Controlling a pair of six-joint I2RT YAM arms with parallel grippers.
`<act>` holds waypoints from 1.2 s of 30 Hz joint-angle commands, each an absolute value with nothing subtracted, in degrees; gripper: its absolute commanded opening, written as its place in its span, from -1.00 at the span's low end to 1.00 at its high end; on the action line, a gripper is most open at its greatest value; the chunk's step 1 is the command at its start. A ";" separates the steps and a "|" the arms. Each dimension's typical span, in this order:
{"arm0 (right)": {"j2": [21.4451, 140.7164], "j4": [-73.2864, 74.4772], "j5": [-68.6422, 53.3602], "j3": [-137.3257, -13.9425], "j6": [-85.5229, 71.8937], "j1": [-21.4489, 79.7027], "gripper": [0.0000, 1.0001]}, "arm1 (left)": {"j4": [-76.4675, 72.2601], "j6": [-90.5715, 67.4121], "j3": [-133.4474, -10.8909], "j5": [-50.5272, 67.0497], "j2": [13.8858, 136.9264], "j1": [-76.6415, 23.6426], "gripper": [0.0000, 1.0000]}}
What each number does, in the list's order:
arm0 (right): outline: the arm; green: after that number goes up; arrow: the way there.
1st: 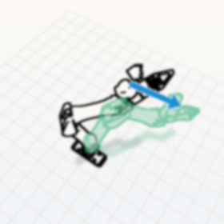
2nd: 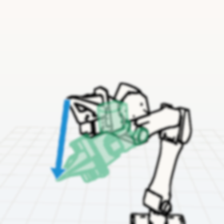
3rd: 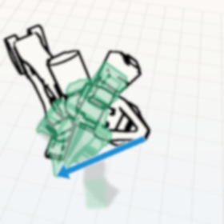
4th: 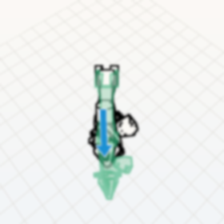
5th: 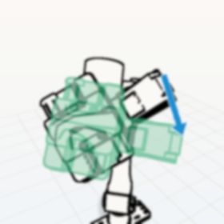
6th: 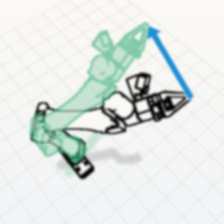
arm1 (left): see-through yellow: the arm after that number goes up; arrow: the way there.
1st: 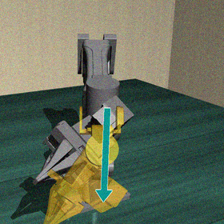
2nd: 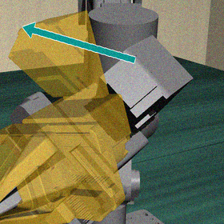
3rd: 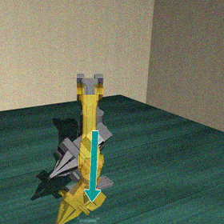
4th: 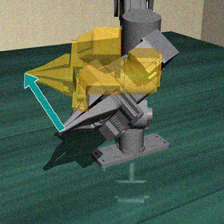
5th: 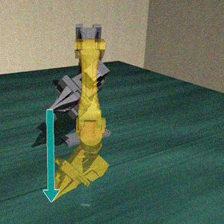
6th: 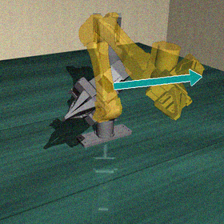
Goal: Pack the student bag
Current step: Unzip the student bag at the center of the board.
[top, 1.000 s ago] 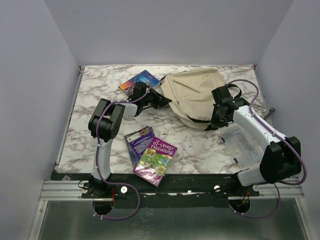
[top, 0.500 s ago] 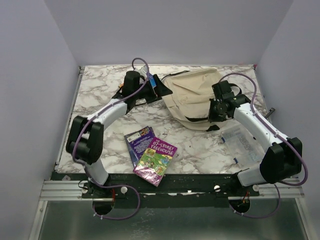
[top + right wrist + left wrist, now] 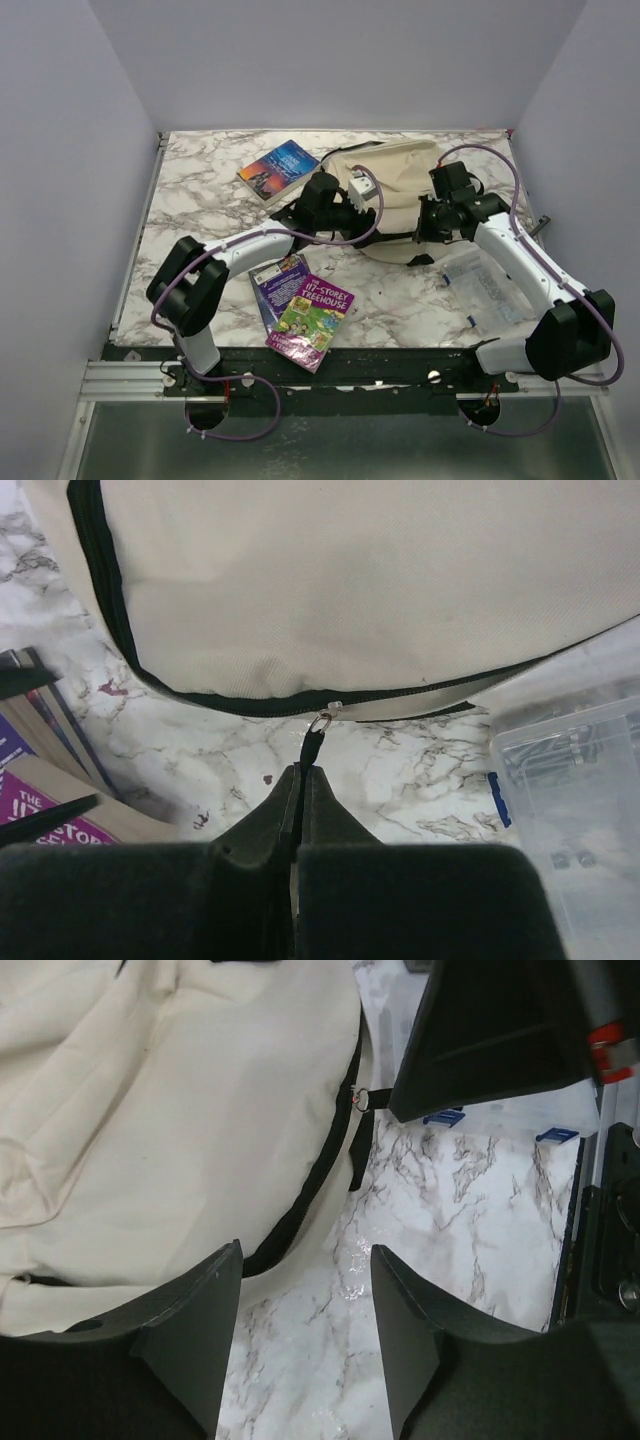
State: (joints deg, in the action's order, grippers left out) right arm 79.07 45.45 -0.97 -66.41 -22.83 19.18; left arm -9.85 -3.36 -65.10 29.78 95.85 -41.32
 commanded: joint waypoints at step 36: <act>75.49 47.65 -5.54 -67.47 -24.22 19.58 -0.99 | -10.64 -10.74 -77.63 27.82 112.75 -45.00 0.52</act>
